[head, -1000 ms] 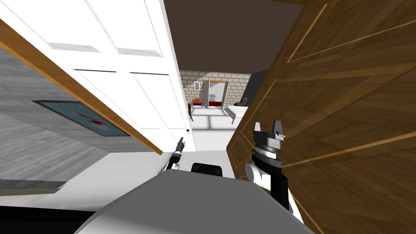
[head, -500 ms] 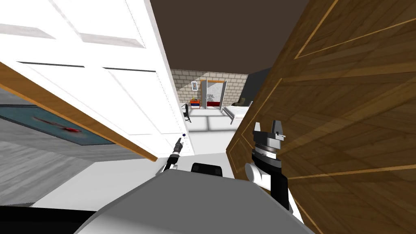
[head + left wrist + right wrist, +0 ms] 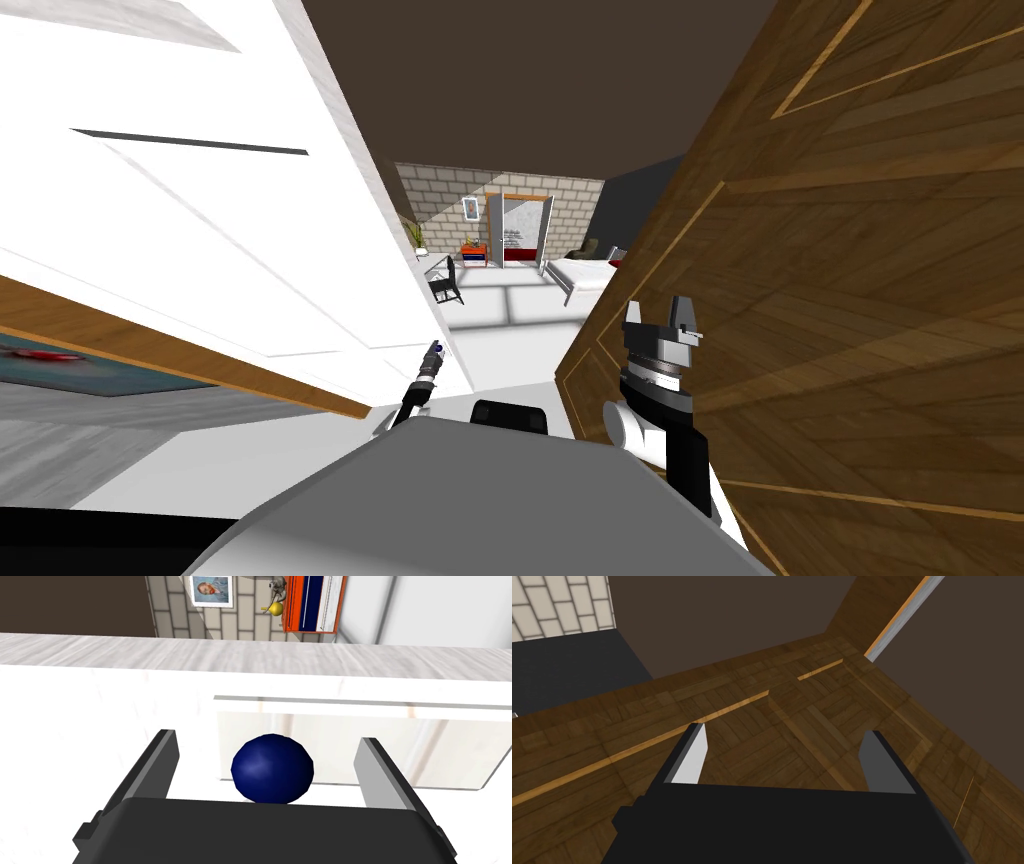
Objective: Pull the door open
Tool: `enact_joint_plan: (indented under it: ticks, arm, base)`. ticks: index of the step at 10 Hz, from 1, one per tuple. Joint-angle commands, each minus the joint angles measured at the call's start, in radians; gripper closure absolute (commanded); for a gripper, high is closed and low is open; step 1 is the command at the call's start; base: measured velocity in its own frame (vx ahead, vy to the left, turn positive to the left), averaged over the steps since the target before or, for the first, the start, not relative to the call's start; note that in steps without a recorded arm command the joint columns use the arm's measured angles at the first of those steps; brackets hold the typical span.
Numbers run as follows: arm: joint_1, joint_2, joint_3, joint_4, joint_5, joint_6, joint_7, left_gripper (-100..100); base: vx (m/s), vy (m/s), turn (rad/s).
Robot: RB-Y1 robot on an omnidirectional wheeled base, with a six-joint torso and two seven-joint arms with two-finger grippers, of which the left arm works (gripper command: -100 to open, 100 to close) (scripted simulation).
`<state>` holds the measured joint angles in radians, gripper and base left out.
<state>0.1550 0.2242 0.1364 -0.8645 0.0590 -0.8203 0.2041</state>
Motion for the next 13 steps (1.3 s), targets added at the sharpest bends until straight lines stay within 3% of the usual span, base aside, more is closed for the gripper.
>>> enact_joint_plan:
  ticks: [1,6,13]
  arm:
    - [-0.002,0.000,0.000,0.002,0.000,0.000,-0.001,100]
    - [-0.002,0.000,0.000,0.002,0.000,0.000,-0.001,100]
    - [0.056,0.058,-0.058,-0.011,-0.032,-0.055,0.076,100]
  base:
    - [-0.020,-0.004,0.017]
    - [-0.012,0.001,-0.007]
    - [-0.188,0.035,-0.123]
